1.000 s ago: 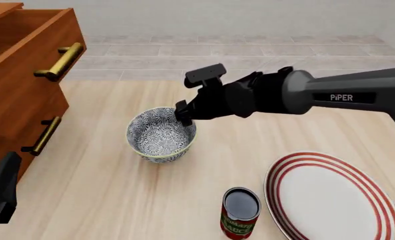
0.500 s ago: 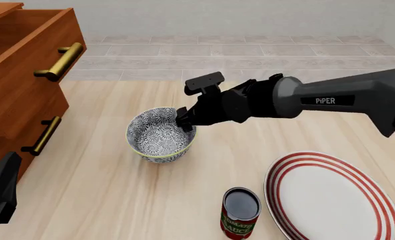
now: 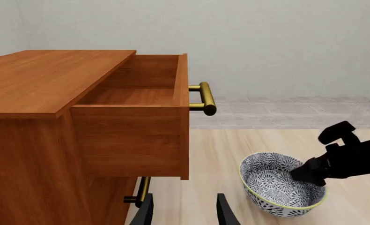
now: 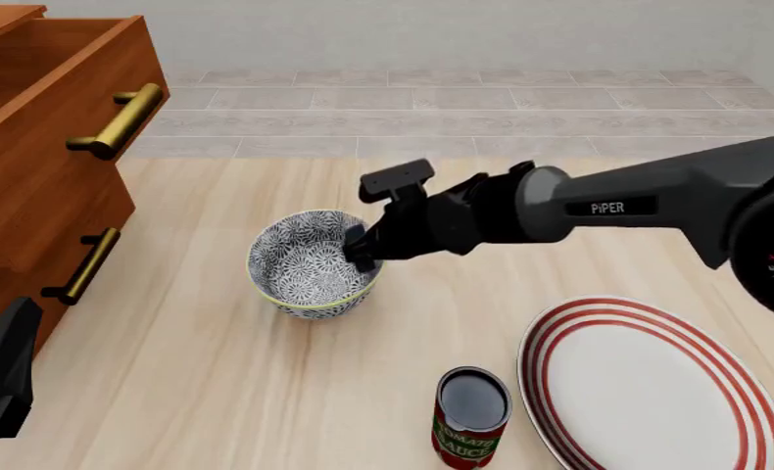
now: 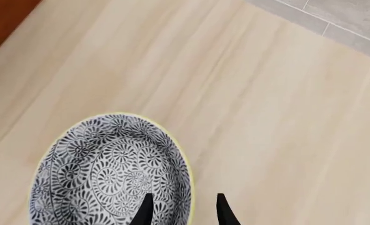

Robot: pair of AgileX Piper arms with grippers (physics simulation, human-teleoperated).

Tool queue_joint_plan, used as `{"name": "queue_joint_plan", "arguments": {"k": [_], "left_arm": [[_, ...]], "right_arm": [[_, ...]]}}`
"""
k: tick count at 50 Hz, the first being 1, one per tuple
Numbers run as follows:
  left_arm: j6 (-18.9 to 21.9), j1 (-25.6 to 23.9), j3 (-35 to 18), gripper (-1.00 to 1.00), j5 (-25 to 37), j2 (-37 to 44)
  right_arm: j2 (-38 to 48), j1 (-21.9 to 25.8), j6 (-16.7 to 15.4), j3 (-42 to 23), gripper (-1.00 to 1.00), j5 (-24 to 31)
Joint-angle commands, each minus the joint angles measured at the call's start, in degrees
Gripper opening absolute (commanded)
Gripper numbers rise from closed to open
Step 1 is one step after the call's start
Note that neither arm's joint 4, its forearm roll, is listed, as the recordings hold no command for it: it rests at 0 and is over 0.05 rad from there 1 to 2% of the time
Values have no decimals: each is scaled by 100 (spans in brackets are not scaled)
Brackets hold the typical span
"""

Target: Put the bowl on the plate.

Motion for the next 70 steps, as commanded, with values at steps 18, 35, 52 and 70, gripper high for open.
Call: {"name": "queue_joint_plan", "arguments": {"k": [18,35,52,70], "left_arm": [[0,0,0,100,0,0],[0,0,0,100,0,0],[0,0,0,100,0,0],[0,0,0,100,0,0]], "right_arm": [[328,41,80,-213,100,16],[402,39,65,-305,100,55],[299,-15,-29,-324,-100,87],[-31,-65,-145,-437,-100,216]]}}
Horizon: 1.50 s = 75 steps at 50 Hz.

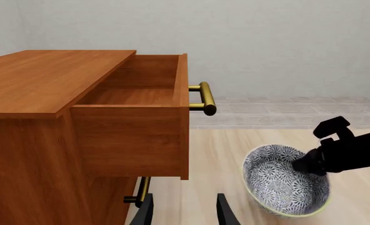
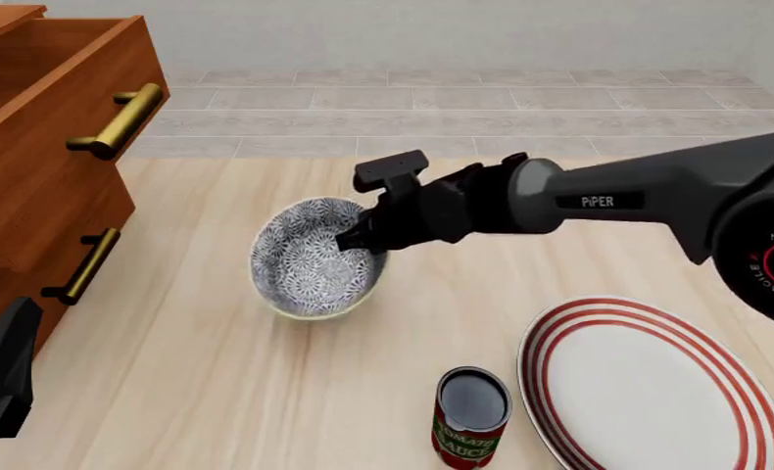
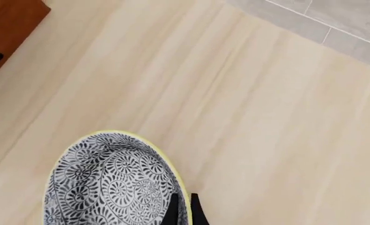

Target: Put the bowl on the plate.

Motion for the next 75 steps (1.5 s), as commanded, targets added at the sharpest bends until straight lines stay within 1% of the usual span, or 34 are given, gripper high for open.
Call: {"name": "queue_joint_plan", "arguments": {"k": [1,5,7,12,14,30,43,55,61,67,75], "left_arm": [[0,0,0,100,0,0],[0,0,0,100,0,0],[0,0,0,100,0,0],[0,0,0,100,0,0],[0,0,0,100,0,0],[0,0,0,100,0,0],[0,0,0,100,0,0],[0,0,0,100,0,0],[0,0,0,100,0,0],[0,0,0,100,0,0],[0,0,0,100,0,0]], "right_arm": [[-164,-62,13,-60,-100,65],[-234,-52,6,-39,-100,49],[-312,-15,86,6,-100,18],[-403,-7,57,5,-100,52],[-451,10,116,17,-100,42],[-669,-55,14,-10,-100,127],[-936,-238,-49,113,-100,129],[-1248,-393,-66,401,-100,56],[-1381,-530,-55,555,-100,-3],[-1495,-691,-112,672,-100,16],[-1692,-837,-40,928,-100,-97]]}}
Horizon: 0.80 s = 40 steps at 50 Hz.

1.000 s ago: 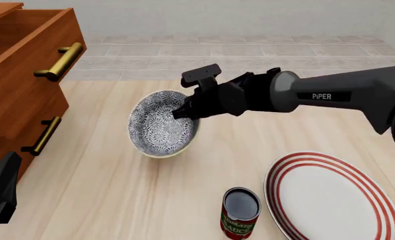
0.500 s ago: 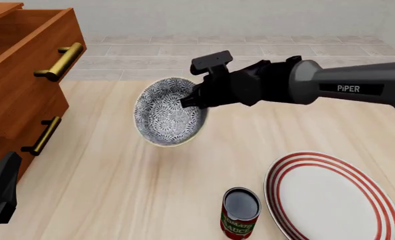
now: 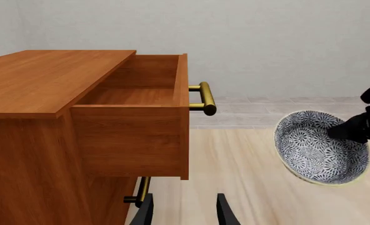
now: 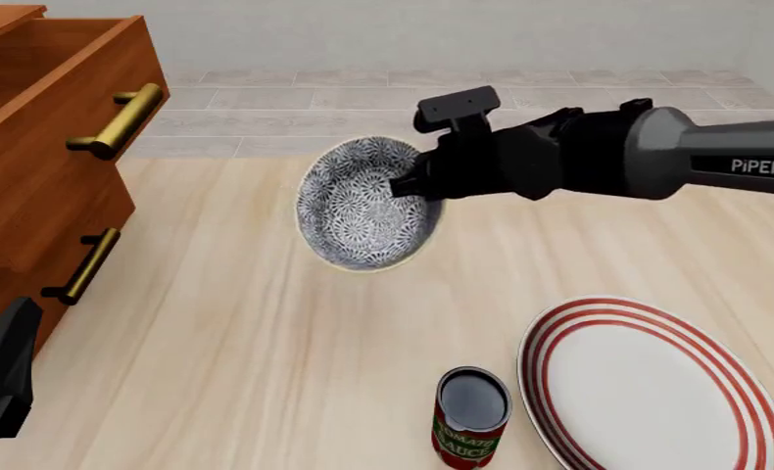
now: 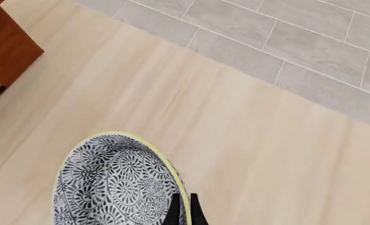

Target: Put the bowl on the plate.

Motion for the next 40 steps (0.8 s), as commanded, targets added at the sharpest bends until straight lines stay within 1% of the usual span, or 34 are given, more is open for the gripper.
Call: {"name": "queue_joint_plan", "arguments": {"k": [1,6,11,25,27,40], "left_arm": [[0,0,0,100,0,0],[0,0,0,100,0,0],[0,0,0,100,0,0],[0,0,0,100,0,0],[0,0,0,100,0,0],[0,0,0,100,0,0]], "right_arm": [[-302,-229,64,302,-100,-112],[-561,-497,56,565,-100,-145],[-791,-669,77,808,-100,-183],[-1291,-937,105,1286,-100,-203],[-1395,-968,155,1364,-100,-208],[-1983,-1259,122,1770,-100,-145]]}}
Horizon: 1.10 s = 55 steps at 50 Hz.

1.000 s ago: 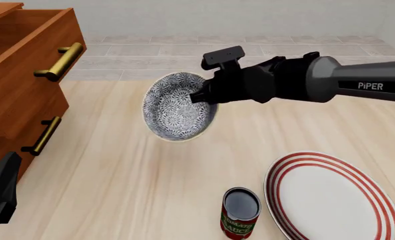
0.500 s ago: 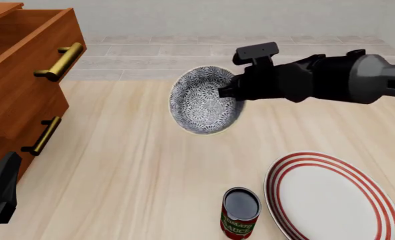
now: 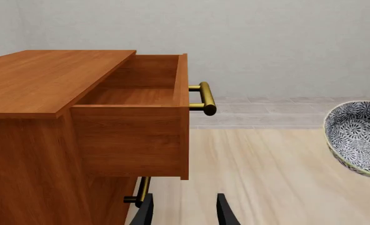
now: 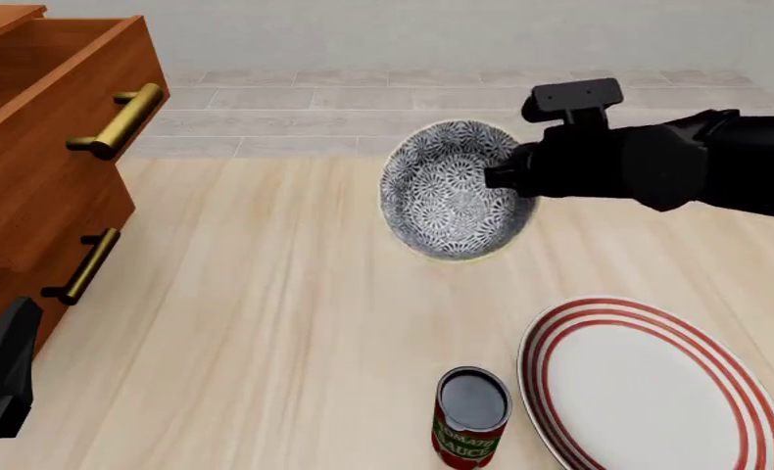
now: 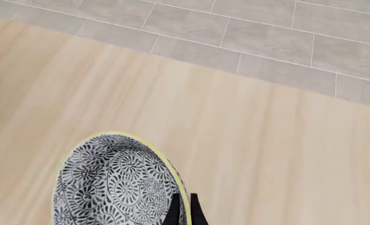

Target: Put the bowl on the plate.

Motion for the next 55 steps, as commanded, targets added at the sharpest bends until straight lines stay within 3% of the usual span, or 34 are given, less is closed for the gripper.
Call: {"name": "queue_joint_plan", "arguments": {"k": [1,55], "left_arm": [[0,0,0,100,0,0],[0,0,0,100,0,0]], "right_arm": [[-527,-249,43,365,-100,14],[-2422,-1190,98,1727,-100,341]]}}
